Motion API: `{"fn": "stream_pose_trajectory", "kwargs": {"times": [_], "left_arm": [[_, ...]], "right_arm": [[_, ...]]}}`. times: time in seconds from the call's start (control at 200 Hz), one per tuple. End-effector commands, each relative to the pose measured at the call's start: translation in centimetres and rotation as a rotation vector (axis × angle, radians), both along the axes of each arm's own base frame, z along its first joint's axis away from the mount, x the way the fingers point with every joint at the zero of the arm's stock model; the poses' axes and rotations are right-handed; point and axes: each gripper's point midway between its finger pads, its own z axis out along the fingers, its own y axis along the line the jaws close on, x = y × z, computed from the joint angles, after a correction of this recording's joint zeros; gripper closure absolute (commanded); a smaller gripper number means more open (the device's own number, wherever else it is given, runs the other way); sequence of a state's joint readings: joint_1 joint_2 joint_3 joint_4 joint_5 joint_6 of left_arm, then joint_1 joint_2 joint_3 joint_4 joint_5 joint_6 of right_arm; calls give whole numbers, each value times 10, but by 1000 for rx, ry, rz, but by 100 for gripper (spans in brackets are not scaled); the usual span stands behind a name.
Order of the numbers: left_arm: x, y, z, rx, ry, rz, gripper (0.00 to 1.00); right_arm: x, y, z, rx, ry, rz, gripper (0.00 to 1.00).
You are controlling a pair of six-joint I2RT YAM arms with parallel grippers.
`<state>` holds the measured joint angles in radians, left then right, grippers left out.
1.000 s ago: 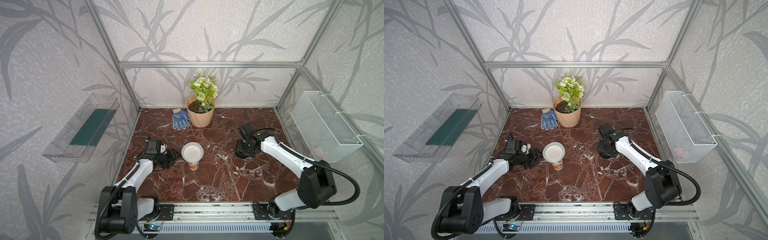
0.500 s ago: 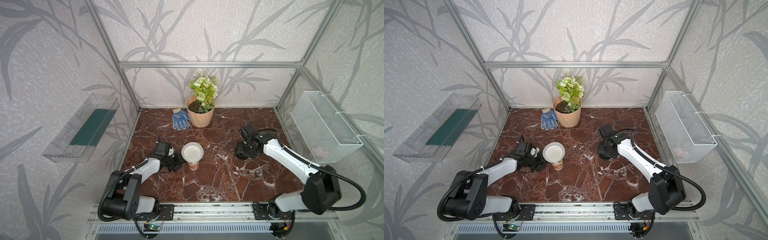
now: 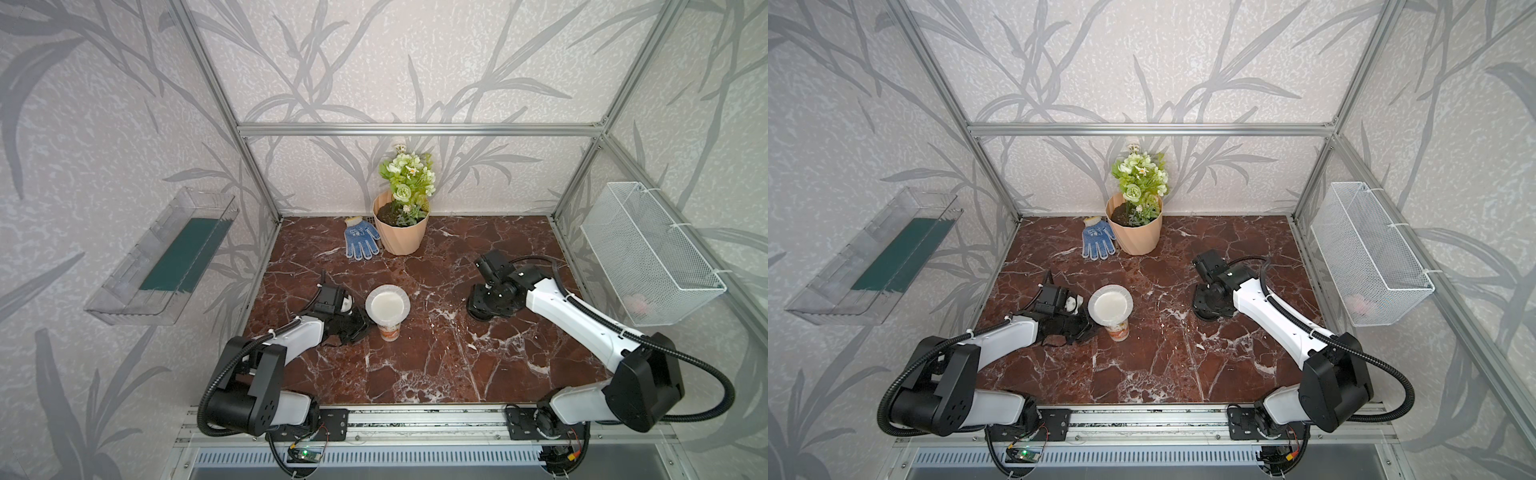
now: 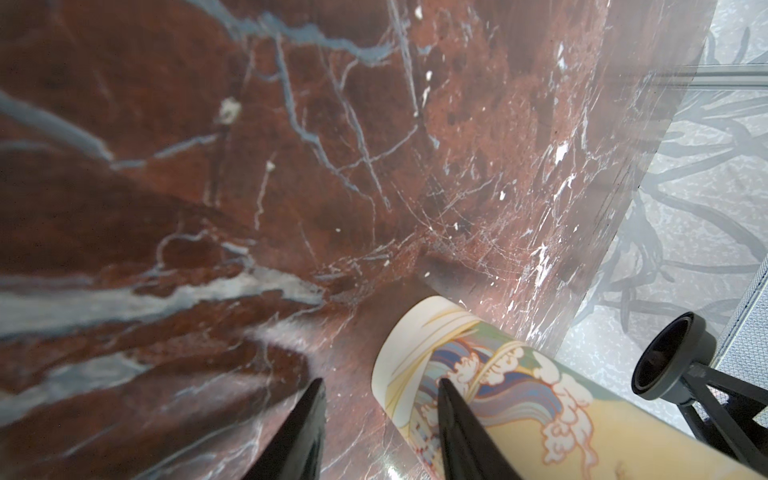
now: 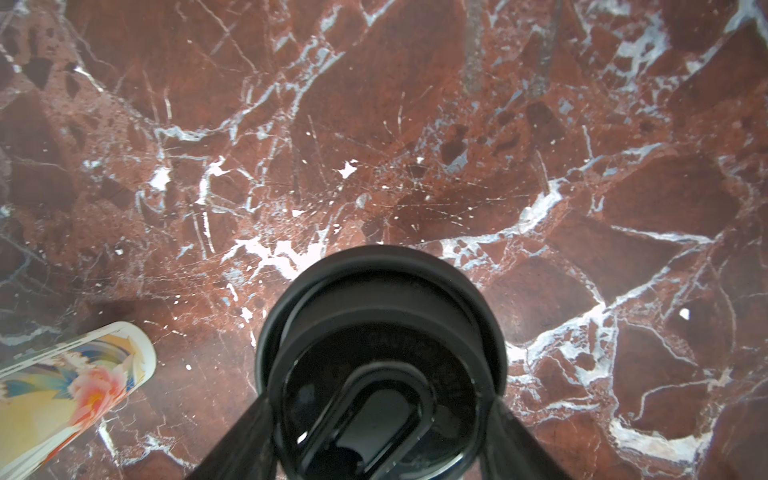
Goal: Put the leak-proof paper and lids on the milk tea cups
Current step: Move the cup to the center of the board.
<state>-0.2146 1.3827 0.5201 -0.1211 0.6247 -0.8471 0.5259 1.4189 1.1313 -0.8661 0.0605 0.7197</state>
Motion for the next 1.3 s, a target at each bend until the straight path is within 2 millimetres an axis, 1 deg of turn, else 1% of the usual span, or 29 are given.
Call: {"fn": "stream_pose_trajectory", "kwargs": {"times": [0.0, 0.095, 0.175, 0.315, 0.495, 0.65, 0.835, 1.03, 1.13, 1.295], "left_arm": [[-2, -2, 1, 0, -6, 4, 54], [-4, -7, 2, -5, -9, -6, 54], [-5, -13, 2, -13, -9, -15, 54], [-5, -21, 2, -17, -16, -25, 53], [-5, -37, 6, -27, -28, -53, 53], [-6, -52, 7, -38, -32, -78, 53], [-7, -64, 9, -45, -40, -97, 53], [-9, -83, 10, -58, -50, -134, 53], [-9, -90, 9, -67, -51, -141, 53], [-10, -109, 8, -83, -54, -178, 53]], "right_arm": [[-1, 7, 21, 6, -44, 58, 32], [1, 20, 32, 31, -71, 118, 33], [2, 32, 41, 44, -83, 216, 36], [1, 46, 60, 14, -92, 340, 36], [-8, 69, 80, 33, -101, 506, 36], [-17, 82, 96, 23, -119, 621, 37], [-27, 98, 114, -11, -130, 740, 37], [-35, 112, 119, -43, -114, 828, 37], [-39, 118, 118, -72, -104, 865, 37], [-46, 129, 115, -105, -85, 929, 37]]}}
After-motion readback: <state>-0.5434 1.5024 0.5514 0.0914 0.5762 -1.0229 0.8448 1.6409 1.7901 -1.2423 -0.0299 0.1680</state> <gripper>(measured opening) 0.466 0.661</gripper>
